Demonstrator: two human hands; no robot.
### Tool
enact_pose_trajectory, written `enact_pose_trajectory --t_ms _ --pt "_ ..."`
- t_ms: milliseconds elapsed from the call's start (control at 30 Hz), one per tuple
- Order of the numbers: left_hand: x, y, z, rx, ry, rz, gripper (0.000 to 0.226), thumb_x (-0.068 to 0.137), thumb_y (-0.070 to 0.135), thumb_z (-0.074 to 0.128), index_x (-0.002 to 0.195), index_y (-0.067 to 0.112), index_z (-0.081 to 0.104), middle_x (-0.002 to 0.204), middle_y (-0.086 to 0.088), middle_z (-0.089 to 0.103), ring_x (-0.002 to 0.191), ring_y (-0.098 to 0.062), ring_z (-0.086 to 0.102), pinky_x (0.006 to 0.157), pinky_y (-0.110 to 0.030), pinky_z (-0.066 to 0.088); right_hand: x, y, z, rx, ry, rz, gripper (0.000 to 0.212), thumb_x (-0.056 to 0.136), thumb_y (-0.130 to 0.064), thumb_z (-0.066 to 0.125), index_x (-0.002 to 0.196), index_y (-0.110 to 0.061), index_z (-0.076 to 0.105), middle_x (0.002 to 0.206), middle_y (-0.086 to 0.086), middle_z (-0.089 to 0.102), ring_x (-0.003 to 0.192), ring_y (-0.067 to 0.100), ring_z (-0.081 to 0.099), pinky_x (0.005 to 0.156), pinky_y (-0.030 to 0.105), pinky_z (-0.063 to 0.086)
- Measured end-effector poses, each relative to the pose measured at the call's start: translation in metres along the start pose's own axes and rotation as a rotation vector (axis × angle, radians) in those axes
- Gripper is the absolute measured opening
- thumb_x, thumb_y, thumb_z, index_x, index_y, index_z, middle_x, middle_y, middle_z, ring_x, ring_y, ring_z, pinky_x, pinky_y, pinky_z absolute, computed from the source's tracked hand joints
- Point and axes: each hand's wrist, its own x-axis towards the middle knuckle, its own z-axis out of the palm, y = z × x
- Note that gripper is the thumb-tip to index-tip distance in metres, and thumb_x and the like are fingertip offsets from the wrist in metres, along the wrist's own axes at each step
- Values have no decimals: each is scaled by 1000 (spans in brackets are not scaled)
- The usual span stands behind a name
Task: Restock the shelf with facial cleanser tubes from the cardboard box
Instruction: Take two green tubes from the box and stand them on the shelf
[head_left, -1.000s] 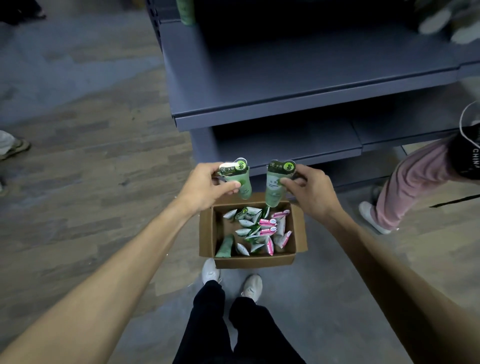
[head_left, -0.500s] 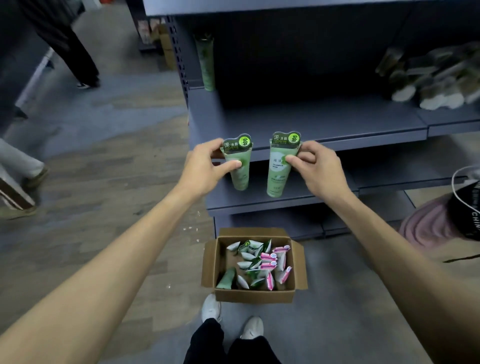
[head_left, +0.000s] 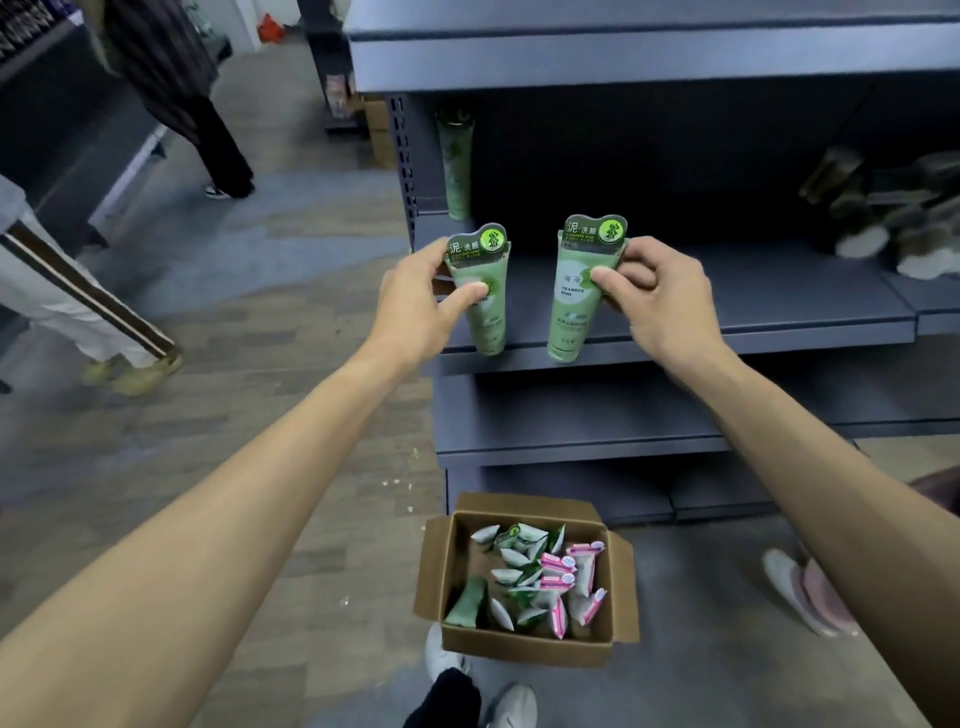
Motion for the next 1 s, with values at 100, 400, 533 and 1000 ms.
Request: enact_pose_trajectory --t_ms 100,400,533,1000 --pt "20 -9 -3 16 4 6 28 83 21 71 111 19 67 97 8 73 88 -10 68 88 -36 55 17 3 16 24 6 -10 11 89 -25 69 97 -18 66 54 -17 60 66 2 58 87 42 56" --pt "72 -50 -6 52 -77 -8 34 82 27 72 114 21 65 102 9 72 95 -12 68 91 -40 53 60 11 54 88 -5 39 19 87 -27 69 101 -15 65 67 -12 69 82 16 71 83 46 58" --pt "82 -65 -4 19 -124 36 40 81 31 69 118 22 63 106 10 71 99 -11 67 91 -41 53 70 20 64 115 -21 45 15 87 -25 69 101 -21 64 86 -4 75 90 10 72 86 43 57" --pt "68 -78 21 -55 -27 -113 44 76 17 81 115 11 62 107 5 70 97 -7 67 85 -25 56 74 41 61 78 -163 48 27 80 -32 75 102 -21 64 99 -5 73 93 8 69 88 34 57"
